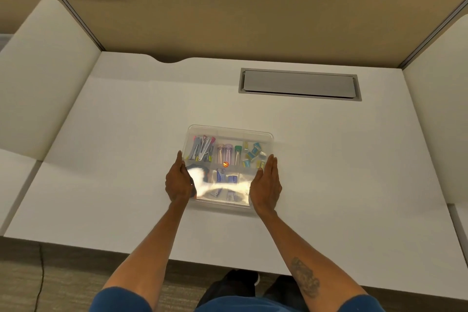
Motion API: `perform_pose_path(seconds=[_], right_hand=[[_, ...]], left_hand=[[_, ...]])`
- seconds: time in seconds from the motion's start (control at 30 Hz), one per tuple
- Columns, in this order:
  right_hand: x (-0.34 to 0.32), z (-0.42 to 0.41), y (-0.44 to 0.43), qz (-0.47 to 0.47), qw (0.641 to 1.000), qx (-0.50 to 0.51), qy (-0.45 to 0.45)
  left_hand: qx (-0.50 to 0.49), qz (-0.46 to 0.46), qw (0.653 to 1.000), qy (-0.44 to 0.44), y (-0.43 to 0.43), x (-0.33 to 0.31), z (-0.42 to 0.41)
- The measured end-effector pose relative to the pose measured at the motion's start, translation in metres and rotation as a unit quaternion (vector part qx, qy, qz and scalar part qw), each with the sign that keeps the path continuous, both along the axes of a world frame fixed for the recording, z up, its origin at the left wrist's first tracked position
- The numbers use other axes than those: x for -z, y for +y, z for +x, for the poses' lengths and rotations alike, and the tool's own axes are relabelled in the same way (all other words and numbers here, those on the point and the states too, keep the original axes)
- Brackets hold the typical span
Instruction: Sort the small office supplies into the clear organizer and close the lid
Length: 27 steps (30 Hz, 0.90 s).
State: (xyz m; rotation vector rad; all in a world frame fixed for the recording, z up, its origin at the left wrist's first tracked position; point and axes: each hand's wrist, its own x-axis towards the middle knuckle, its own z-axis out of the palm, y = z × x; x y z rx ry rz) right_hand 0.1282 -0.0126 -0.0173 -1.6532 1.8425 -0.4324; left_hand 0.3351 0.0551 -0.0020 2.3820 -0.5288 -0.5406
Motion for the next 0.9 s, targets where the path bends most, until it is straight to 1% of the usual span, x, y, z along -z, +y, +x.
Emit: perform_pose_path(seconds=[0.17, 0.47, 0.57, 0.77, 0.9], right_hand=[[-0.001, 0.000, -0.003, -0.014, 1.000, -0.001, -0.008], [-0.005, -0.002, -0.005, 0.007, 1.000, -0.017, -0.011], [-0.009, -0.002, -0.005, 0.026, 1.000, -0.015, -0.009], [-0.020, -0.007, -0.007, 0.065, 0.997, -0.030, 0.020], [-0.026, -0.016, -0.010, 0.099, 0.994, -0.048, 0.014]], left_hand=[[0.003, 0.015, 1.000, 0.004, -0.002, 0.000, 0.002], [0.016, 0.033, 0.999, 0.002, -0.001, -0.001, 0.000], [0.023, 0.033, 0.999, 0.000, 0.000, -0.002, -0.001], [0.052, -0.006, 0.998, -0.022, 0.005, -0.007, -0.006], [0.075, 0.008, 0.996, -0.037, 0.005, -0.011, -0.005]])
